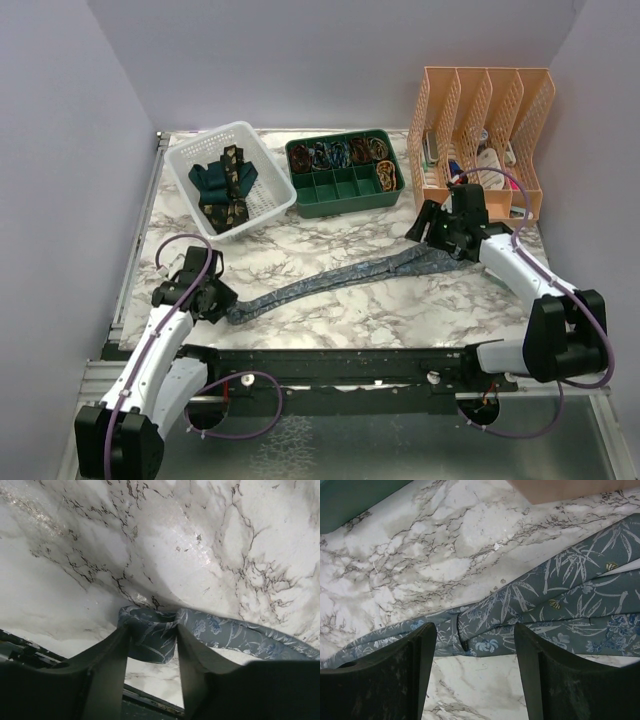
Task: Roll the ties
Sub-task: Flatten out the tie at the center of the board.
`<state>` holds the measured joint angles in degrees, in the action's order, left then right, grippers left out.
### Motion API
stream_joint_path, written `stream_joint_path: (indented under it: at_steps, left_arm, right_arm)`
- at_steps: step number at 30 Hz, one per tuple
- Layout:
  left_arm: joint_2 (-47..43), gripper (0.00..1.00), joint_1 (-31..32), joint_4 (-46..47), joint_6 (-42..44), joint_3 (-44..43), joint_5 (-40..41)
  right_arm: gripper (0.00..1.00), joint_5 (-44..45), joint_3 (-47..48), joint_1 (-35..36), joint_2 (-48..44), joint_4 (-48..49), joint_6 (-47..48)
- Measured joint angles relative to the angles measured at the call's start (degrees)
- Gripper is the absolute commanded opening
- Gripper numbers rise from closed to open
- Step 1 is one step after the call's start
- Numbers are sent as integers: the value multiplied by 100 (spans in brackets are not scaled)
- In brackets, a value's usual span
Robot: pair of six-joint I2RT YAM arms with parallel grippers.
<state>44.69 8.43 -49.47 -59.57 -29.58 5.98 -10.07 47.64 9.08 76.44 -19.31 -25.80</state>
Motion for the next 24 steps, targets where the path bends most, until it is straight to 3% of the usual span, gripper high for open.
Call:
stream_joint_path:
  at_steps: [5, 10, 17, 24]
  left_arm:
    - [136, 27, 129, -24, 15, -52, 98]
    - [153, 0, 195, -26, 31, -72, 107]
    - [-273, 0, 221, 90, 52, -68, 109]
    - [-1224, 0, 221, 977, 175, 219, 109]
  right_arm:
    - [69, -24, 0, -4, 70, -9, 59]
    - [69, -24, 0, -33, 127, -15, 63]
    - [63, -136, 9, -501, 227, -105, 59]
    - [61, 24, 190, -953, 817, -343, 26]
